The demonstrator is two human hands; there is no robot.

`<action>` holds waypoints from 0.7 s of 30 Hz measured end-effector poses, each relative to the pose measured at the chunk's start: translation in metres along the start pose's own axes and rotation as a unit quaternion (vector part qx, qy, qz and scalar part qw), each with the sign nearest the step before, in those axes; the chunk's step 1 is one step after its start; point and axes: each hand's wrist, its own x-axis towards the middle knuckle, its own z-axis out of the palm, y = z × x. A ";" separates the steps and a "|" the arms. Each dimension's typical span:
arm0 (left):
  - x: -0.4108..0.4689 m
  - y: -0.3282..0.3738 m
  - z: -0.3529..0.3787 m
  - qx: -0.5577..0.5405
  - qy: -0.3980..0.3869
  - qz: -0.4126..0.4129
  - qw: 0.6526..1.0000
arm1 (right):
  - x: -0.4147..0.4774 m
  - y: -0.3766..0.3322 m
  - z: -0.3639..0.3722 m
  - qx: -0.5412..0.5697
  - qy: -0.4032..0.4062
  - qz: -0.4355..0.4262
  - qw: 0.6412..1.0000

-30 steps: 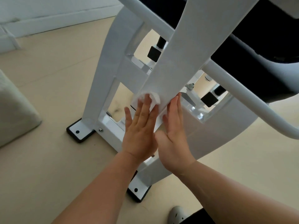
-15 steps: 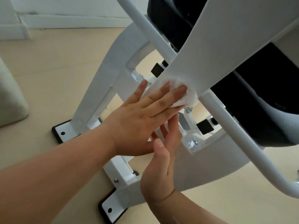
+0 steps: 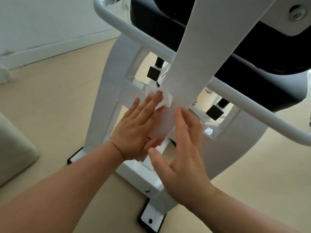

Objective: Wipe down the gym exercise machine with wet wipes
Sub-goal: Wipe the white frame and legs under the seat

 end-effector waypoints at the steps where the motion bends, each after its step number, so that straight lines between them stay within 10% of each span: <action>1: -0.007 -0.006 0.001 -0.007 0.002 -0.003 1.000 | -0.001 0.001 0.003 -0.029 -0.024 -0.008 0.999; 8: -0.038 -0.054 0.013 0.026 -0.124 -0.094 0.987 | -0.006 0.027 0.036 -0.289 -0.184 -0.045 0.938; 17: -0.025 -0.069 0.018 0.073 -0.173 -0.181 0.965 | -0.008 0.044 0.053 -0.306 -0.149 -0.079 0.937; 21: -0.048 -0.056 0.035 0.092 -0.157 -0.032 0.983 | -0.007 0.042 0.058 -0.278 -0.141 -0.066 0.948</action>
